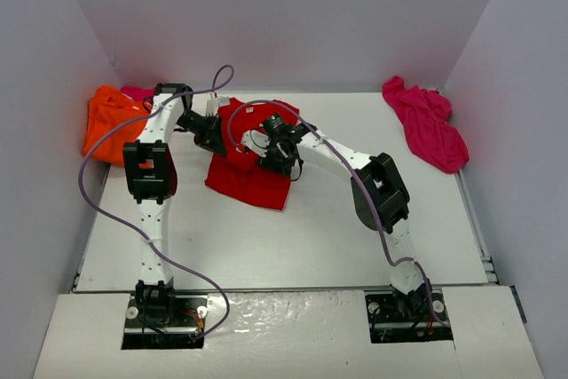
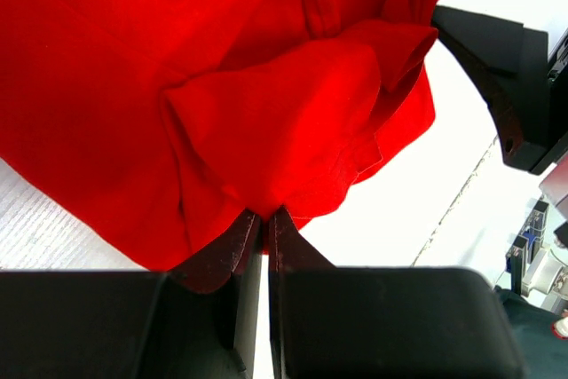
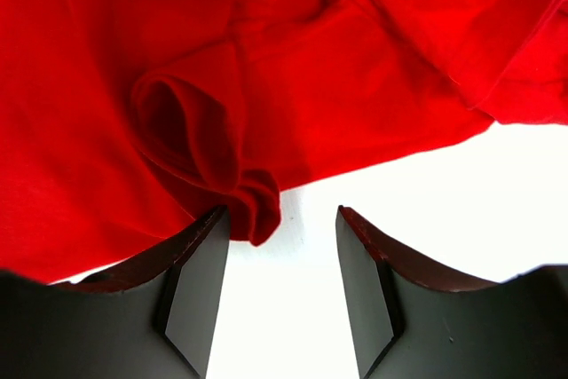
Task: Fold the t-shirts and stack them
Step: Fold the folded rectangular tshirt in 1/3 of the way
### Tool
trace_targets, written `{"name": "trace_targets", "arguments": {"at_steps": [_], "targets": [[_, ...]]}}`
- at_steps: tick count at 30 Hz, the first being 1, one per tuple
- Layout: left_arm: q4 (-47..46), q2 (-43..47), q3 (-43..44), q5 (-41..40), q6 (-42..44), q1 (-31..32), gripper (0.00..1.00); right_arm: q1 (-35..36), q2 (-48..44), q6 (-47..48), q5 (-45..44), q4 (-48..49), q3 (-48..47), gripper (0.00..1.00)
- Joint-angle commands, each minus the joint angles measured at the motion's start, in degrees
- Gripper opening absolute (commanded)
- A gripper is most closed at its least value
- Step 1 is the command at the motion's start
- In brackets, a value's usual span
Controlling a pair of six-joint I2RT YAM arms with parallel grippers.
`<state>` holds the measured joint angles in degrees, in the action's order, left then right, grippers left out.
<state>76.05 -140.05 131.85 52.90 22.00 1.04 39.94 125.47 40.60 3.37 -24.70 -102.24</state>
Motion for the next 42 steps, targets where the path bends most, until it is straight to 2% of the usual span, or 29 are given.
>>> {"name": "trace_targets", "arguments": {"at_steps": [1,7,21,39,42], "targets": [[1.7,5.2,0.1,0.9,-0.1,-0.6,0.00,-1.2,-5.7,0.2,-0.7,-0.5,-1.7,0.48],[1.6,5.1,0.6,1.1,-0.5,-0.6,0.00,-1.9,-7.6,-0.4,3.2,-3.1,-3.0,0.49],[1.5,5.5,-0.2,1.0,-0.4,-0.6,0.00,0.1,-8.2,-0.3,5.5,-4.7,-1.6,0.51],[1.6,5.7,0.1,1.6,-0.5,-0.6,0.00,-1.2,3.2,1.1,7.9,-4.8,-5.8,0.51],[1.5,5.6,0.4,1.4,-0.8,-0.6,0.00,-1.8,4.7,1.3,8.8,-4.9,-6.9,0.47]]}}
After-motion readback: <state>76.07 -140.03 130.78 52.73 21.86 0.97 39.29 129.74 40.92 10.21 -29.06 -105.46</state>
